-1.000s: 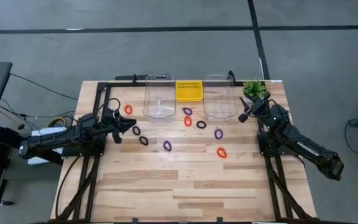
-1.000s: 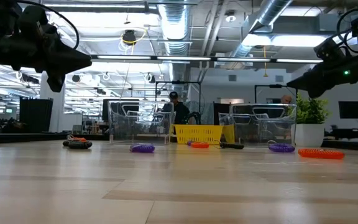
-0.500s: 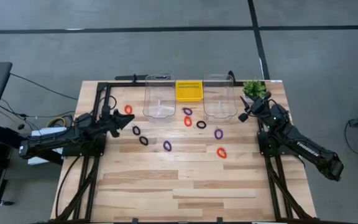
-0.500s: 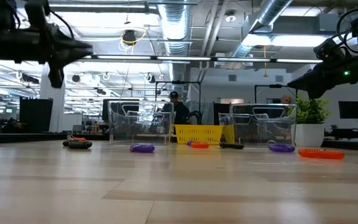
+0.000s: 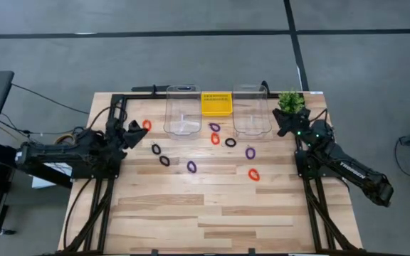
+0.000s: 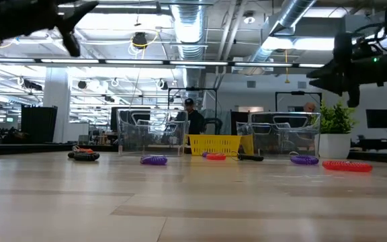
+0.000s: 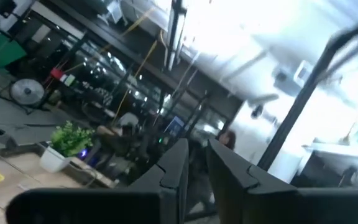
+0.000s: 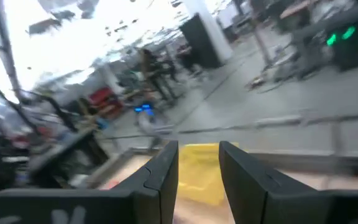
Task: Sort spring keychains
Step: Put the bottom right orange spring keychain into the right transparent bin
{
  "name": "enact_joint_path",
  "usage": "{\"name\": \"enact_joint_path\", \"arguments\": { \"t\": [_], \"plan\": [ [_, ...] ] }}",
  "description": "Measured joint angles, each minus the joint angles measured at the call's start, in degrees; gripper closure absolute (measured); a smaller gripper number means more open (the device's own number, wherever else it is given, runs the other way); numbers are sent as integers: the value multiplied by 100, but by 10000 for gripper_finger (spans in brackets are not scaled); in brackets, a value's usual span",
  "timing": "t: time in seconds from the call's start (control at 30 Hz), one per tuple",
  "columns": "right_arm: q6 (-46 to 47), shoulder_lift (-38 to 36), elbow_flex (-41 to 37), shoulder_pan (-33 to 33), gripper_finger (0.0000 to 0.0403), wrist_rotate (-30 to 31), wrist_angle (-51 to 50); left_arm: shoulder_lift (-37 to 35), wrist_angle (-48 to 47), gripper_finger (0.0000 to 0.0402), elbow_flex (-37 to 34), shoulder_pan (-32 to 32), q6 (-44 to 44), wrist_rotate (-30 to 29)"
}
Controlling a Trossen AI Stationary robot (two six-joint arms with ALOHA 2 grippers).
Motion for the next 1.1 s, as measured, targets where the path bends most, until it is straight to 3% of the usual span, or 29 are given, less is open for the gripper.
{"name": "enact_joint_path", "arguments": {
  "t": [0.33, 0.5, 0.63, 0.73, 1.1],
  "plan": [
    [-213, -7, 319, 4, 296, -1357, 957, 2264, -158, 344, 1386, -138, 1621, 2],
    [-228, 45, 602, 194, 296, -2356, 967, 2671, -1438, 344, 1892, -138, 1779, 2],
    [-570, 316, 811, 574, 296, -2776, 890, 2772, -2635, 344, 2262, -138, 1768, 2],
    [-857, 672, 1056, 935, 296, -2820, 390, 2768, -3081, 344, 2408, -138, 1763, 2],
    [-2073, 2342, 1982, 2286, 296, -2561, -1839, 2749, -3349, 344, 2426, -138, 1739, 2]
  ]
}}
